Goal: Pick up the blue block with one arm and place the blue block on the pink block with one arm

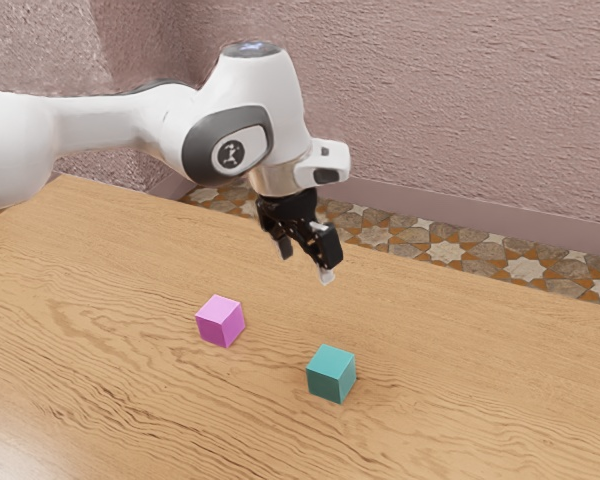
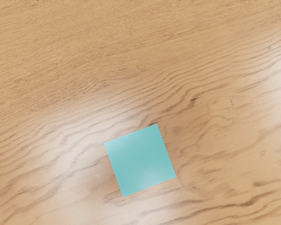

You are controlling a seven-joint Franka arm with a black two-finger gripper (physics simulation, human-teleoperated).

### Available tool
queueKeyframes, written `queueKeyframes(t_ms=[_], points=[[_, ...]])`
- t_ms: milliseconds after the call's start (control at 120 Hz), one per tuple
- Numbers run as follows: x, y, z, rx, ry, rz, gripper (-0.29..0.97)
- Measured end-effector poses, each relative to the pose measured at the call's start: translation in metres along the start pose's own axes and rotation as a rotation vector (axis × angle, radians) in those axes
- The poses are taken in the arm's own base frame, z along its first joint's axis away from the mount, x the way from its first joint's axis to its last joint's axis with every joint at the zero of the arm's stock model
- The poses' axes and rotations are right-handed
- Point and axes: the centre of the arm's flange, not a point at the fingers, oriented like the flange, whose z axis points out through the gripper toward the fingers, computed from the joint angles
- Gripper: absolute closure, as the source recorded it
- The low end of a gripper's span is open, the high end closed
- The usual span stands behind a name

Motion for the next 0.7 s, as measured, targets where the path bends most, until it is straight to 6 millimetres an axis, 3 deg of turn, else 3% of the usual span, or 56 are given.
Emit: queueKeyframes(t_ms=[208, 700], points=[[-0.006, 0.004, 0.050, -0.020, 0.034, 0.006, 0.00], [-0.025, -0.003, 0.129, -0.060, 0.033, -0.022, 0.00]])
